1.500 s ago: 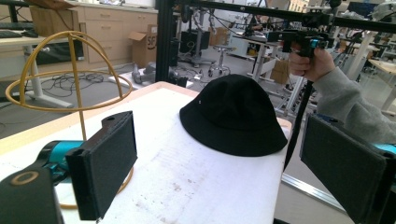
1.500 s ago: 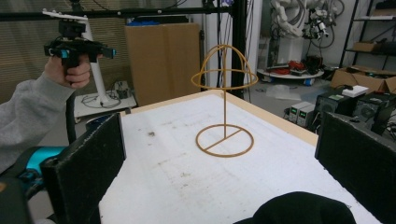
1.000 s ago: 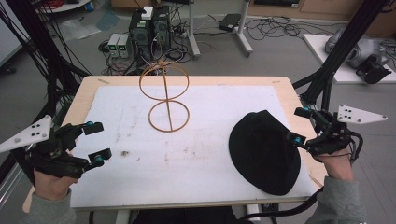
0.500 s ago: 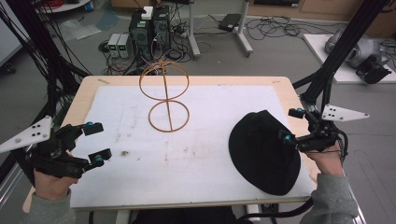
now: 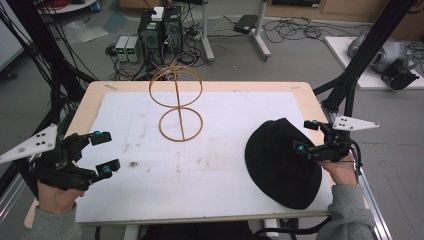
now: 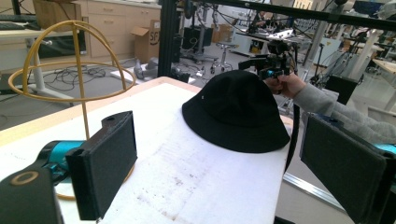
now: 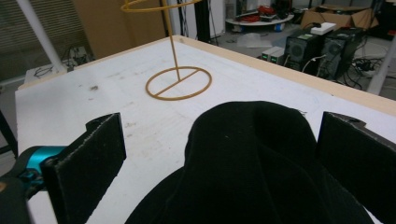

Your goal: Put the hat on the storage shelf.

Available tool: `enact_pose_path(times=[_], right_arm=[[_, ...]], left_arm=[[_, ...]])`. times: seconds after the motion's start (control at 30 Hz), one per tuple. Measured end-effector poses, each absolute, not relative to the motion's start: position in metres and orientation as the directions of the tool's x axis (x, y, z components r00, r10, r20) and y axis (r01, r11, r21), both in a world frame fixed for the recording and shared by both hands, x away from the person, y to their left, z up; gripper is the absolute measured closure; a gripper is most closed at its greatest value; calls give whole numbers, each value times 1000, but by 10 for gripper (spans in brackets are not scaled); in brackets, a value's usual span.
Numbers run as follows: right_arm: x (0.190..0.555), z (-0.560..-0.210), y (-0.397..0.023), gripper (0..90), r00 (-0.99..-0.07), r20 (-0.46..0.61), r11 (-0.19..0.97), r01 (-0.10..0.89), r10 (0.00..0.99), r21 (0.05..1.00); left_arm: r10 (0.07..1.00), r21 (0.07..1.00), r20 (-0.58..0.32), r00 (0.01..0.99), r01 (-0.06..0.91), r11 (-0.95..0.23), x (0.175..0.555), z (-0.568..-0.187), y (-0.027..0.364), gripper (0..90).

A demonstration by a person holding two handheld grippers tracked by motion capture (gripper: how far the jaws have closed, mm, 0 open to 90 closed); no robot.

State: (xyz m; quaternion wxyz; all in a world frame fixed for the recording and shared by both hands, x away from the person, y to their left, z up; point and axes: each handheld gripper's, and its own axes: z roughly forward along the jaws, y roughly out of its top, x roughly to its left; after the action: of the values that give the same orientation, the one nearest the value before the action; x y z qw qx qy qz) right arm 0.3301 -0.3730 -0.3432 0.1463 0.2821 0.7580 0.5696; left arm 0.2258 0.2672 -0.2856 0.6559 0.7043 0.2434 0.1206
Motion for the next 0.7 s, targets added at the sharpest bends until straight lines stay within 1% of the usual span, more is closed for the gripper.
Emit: enact_pose_path(times=[0.13, 0.33, 0.4, 0.5, 0.53, 0.6, 0.67, 0.7], right_arm=[[332, -345, -368, 9, -797, 86, 214, 263, 597, 941], [332, -344, -369, 10, -782, 88, 206, 269, 616, 941], [332, -344, -370, 53, -787, 92, 211, 273, 610, 939], [333, -345, -369, 64, -787, 89, 218, 276, 611, 936], [334, -346, -369, 77, -786, 105, 219, 293, 609, 931], [335, -347, -370, 189, -795, 112, 229, 302, 597, 925], [336, -347, -370, 204, -799, 110, 233, 300, 591, 925], [336, -347, -370, 234, -796, 107, 237, 302, 596, 923]], left_arm=[[501, 982, -152, 852, 189, -23, 226, -286, 266, 113], [501, 982, -154, 852, 189, -21, 226, -286, 267, 113], [502, 981, -154, 851, 192, -24, 226, -287, 267, 113], [501, 981, -151, 852, 190, -26, 227, -287, 267, 113], [501, 981, -151, 852, 190, -28, 227, -287, 267, 113], [501, 981, -151, 852, 190, -28, 226, -287, 266, 113], [502, 981, -151, 851, 191, -28, 226, -287, 267, 113], [503, 981, -152, 851, 191, -26, 226, -287, 267, 113]])
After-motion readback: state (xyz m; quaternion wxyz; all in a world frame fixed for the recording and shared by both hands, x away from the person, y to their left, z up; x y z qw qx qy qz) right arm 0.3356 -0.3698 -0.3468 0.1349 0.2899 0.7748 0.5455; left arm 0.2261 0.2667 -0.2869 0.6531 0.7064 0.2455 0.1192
